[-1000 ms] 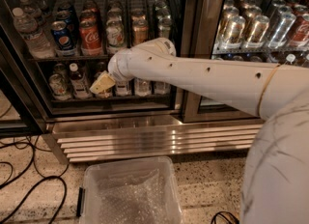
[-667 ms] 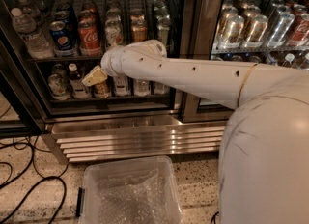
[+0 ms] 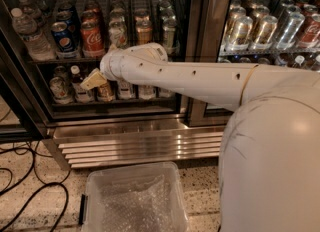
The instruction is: Pick coke can from middle shelf of fridge
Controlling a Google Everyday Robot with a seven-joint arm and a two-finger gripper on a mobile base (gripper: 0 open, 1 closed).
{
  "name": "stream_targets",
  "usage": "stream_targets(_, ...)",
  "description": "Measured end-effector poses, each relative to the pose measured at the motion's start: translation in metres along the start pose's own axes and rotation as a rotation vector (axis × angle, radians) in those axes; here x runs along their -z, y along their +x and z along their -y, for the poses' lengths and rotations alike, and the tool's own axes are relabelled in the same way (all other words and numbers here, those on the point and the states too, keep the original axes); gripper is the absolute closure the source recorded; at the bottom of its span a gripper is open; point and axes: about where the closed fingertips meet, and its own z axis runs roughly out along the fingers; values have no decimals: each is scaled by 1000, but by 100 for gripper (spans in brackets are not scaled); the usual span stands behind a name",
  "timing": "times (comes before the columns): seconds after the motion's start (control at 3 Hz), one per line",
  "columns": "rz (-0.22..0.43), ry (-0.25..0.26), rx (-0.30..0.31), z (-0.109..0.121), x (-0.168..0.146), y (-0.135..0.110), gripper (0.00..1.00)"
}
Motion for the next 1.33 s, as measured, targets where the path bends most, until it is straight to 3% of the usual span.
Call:
stream_targets(0.33, 105, 29, 63, 1, -31, -31, 15)
stream_targets(0.67, 191, 55, 100, 4, -51, -57, 15)
stream_targets(1.33, 282, 67, 113, -3, -71, -79, 13)
